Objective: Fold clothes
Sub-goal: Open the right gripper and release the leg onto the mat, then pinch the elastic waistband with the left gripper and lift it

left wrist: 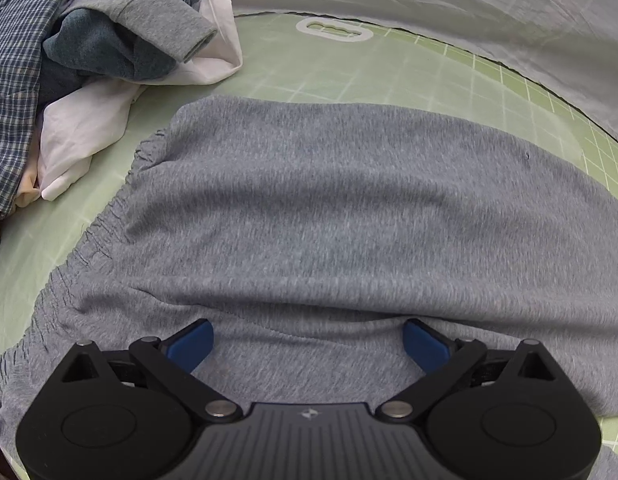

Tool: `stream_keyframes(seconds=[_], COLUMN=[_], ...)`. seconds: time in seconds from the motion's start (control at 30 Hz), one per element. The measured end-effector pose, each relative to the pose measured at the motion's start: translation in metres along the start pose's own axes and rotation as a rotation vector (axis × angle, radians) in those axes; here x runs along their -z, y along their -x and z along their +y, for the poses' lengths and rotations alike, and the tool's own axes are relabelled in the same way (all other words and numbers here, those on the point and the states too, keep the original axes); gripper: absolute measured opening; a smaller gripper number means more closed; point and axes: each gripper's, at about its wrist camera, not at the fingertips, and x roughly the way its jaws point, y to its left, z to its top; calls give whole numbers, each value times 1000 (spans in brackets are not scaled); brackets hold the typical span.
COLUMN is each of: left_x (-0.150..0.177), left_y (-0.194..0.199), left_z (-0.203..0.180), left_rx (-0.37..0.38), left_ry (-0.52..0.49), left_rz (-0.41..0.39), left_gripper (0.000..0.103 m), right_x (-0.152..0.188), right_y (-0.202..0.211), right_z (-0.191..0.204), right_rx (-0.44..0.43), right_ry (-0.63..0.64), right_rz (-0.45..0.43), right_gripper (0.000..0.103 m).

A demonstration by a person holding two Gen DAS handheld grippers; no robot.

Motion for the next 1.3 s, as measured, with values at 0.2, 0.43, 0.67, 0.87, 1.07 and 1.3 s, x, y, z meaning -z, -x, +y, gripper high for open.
stream_keyframes(seconds=[0.2,0.43,0.67,0.87,1.07,1.3], left_x=[-31,-79,-91,-89,-110,-113], left_y=[23,-18,-59,-56,-65,-35], left_z=[47,83,91,84,114,131], left_rx=[9,-65,-87,-100,-206,-140], left_ry=[137,156,196,135,224,279], left_rz=[-138,-141,-111,-217,-219,-221], left_gripper=[100,97,77,30,24,51], right_x=[30,49,72,73,63,61], right_y=[19,58,76,79,79,58], right_z=[-6,2,16,21,22,19], right_rx=[69,56,15,11,-27,-61], right_ry=[-16,-121,-179,-176,-180,-178], right_rz=[34,64,162,188,160,157], right_gripper=[39,81,81,81,81,81])
